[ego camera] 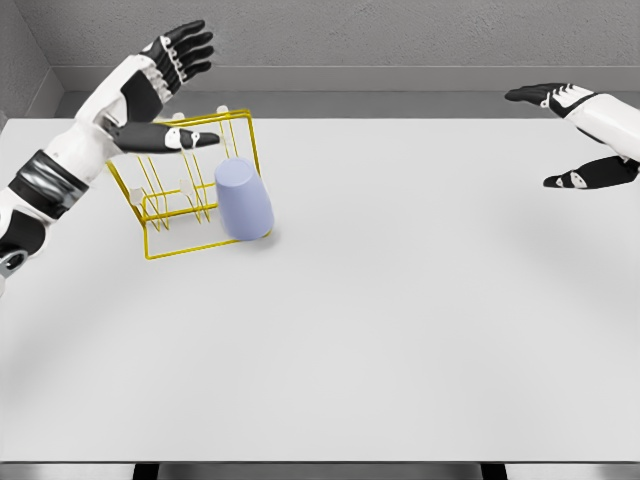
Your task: Place the cup on the cup holder with both arms
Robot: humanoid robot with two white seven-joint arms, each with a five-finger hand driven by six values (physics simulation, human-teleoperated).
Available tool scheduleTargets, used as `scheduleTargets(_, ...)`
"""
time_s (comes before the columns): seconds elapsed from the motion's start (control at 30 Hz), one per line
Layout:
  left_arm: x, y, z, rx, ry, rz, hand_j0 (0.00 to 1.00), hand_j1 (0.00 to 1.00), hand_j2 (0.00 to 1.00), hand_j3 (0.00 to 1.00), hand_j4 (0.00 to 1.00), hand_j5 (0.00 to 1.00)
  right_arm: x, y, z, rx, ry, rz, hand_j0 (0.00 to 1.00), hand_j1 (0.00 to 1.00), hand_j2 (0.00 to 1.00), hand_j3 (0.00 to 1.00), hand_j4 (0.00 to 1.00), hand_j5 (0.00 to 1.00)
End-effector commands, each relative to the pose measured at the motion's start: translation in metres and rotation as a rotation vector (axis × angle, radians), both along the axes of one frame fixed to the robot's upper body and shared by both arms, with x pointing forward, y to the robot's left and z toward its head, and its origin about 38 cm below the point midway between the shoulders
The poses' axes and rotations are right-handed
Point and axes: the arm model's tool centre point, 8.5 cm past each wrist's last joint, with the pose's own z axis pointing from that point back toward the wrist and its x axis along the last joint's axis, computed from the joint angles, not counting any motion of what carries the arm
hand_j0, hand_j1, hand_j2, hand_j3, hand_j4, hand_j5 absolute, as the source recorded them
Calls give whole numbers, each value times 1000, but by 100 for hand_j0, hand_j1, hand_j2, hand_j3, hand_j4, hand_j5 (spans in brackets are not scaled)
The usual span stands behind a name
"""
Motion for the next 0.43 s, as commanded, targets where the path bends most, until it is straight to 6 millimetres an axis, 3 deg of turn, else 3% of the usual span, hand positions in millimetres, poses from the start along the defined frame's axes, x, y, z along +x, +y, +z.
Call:
scheduleTargets(0.0,-1,13,6,9,-19,19,100,100,100,100,100,100,0,0,1,10,-1,0,100,100,100,100,100,100)
scheduleTargets(0.33,-8,56,13,69,-38,95,100,100,100,100,100,100,0,-1,-2,10,6,-4,100,100,100,100,100,100)
scheduleTargets(0.4,-8,58,14,69,-42,98,100,100,100,100,100,100,0,-2,-3,11,10,-6,100,100,100,100,100,100)
